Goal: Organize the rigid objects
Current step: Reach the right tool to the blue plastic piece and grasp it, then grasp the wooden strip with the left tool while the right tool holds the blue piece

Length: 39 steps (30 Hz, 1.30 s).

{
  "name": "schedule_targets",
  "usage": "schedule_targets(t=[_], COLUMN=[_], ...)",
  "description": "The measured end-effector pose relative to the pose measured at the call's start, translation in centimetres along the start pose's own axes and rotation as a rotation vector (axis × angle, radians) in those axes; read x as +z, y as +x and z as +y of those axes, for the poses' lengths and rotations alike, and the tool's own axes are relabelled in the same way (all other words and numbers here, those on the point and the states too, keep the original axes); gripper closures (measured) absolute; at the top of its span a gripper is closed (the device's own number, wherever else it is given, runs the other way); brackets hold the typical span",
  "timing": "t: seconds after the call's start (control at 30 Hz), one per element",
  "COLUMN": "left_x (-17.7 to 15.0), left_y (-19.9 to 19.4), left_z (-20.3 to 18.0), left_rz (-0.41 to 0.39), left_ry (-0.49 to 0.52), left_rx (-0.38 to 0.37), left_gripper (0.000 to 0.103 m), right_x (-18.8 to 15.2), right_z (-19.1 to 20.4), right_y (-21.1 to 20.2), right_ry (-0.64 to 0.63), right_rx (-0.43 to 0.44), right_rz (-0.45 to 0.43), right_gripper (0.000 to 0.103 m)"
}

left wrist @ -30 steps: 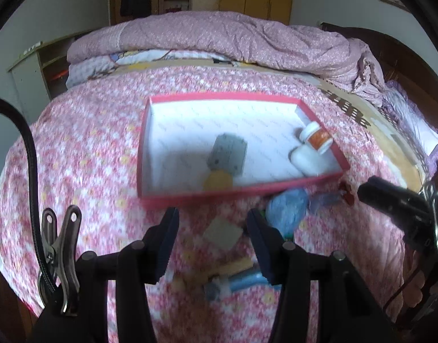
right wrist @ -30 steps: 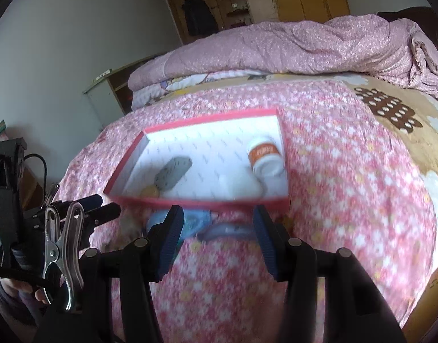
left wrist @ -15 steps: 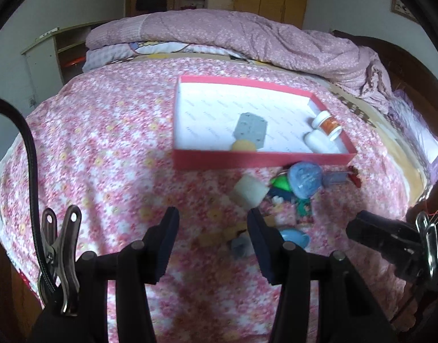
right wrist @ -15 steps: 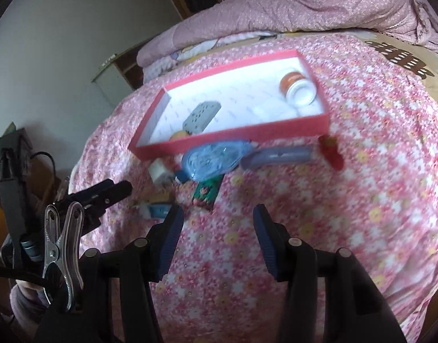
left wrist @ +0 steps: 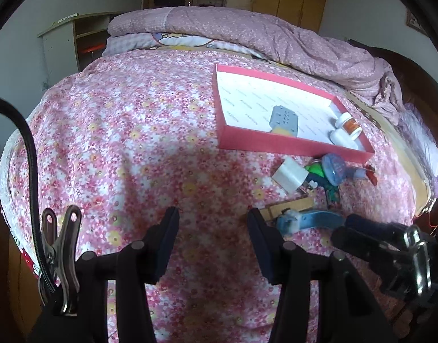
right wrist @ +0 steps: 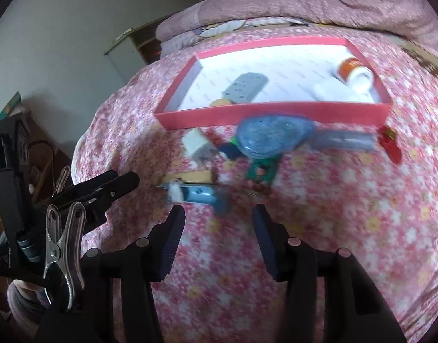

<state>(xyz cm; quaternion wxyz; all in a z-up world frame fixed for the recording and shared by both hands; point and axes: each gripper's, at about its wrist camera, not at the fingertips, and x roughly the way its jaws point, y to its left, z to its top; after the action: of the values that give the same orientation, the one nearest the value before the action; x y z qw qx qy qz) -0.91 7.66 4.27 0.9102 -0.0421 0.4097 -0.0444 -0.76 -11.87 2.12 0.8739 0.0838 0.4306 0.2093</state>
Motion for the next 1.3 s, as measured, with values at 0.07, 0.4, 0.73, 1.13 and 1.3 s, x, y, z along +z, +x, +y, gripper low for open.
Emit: schedule_targets(t=[0.07,0.4,0.73,1.13,1.3], left_x=[-0.1,-0.3,-0.4,-0.4,-0.7], left_y=[-0.1,0.1,0.2,2.3,2.7], left_z=[0.1,0.2,-2.4,-7.1,-7.4], left_rz=[-0.004,0.002,0.006,-0.007,-0.014], left_ry=[-0.003,-0.010,0.020,0.094,0.108], left_rx=[-0.002,-0.009,-0.045,-0.052,0.027], left_gripper=[0.051,0.051,0.051,0.040,0.035], right_x=[0.2,-0.1,-1.6,-3.5,-4.2], right_z=[0.6,0.6,-3.4,-8.5,-8.7], right_y=[0.4,1.0,-3.6,-5.8,-5.0], right_ry=[-0.022,-0.029,-0.010,0.078,0.051], right_rx=[-0.012,-0.035,-0.108,-0.220,-0.242], right_rz=[-0.002,0.006,-0.044,-0.089,-0.087], right_gripper=[0.057,0.090,0.090,0.090,0.090])
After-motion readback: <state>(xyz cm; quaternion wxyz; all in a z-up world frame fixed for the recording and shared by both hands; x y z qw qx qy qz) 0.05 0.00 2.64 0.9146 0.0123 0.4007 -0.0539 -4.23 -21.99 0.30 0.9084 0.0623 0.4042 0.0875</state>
